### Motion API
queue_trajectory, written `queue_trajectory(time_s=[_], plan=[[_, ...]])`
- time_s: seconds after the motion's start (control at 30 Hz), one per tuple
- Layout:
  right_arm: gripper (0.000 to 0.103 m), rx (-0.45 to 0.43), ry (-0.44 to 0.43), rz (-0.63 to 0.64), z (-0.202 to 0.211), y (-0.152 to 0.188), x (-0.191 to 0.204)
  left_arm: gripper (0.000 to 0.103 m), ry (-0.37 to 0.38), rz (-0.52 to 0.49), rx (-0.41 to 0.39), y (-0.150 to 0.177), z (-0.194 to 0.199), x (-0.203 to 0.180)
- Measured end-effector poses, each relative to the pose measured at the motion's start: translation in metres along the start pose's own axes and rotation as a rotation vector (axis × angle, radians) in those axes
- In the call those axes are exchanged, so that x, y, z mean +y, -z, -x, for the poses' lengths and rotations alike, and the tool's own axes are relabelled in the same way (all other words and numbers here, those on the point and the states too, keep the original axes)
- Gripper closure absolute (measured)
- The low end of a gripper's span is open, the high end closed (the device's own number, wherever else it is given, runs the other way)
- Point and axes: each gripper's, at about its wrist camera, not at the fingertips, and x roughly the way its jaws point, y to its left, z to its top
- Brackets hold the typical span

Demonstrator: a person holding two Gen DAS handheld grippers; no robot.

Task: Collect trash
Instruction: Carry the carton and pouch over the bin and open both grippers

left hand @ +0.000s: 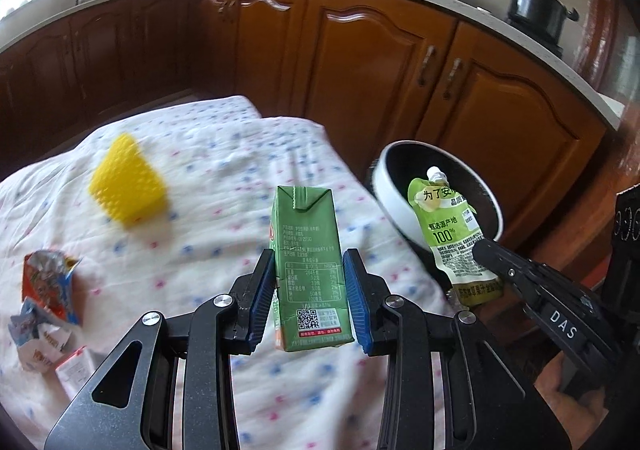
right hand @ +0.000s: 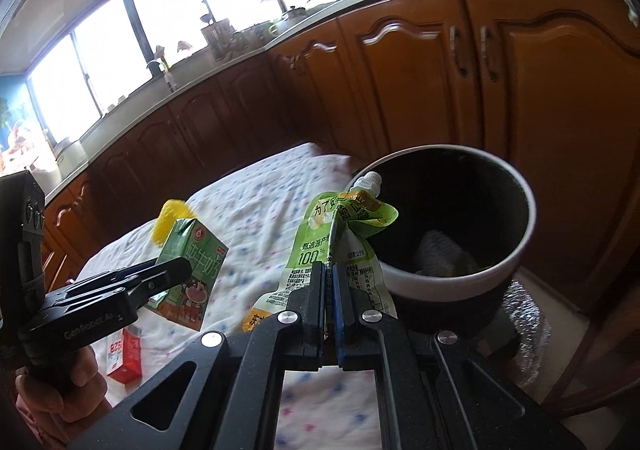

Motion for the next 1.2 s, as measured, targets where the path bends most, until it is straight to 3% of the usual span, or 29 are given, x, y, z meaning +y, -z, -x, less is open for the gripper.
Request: queue_trajectory(time_s=[0.63,0.9,1.2], plan=[[0.099,-0.036,0.114,-0.039,-0.004,-0.044,-0.064,0.070,0.102,-0.122,0.001,-0.054,-0.040,-0.085],[0.099,-0.001,0.131,-0.031,-0.017,-0.048,-0.077,0.070,0.127,-0.150,0.049,-0.070,-0.076,-0.113],[0.099,0.042,0.128,-0.037,-0.033,-0.050,-0.085,0.070,0.131,-0.156,0.122,-0.068,-0.109,-0.119]])
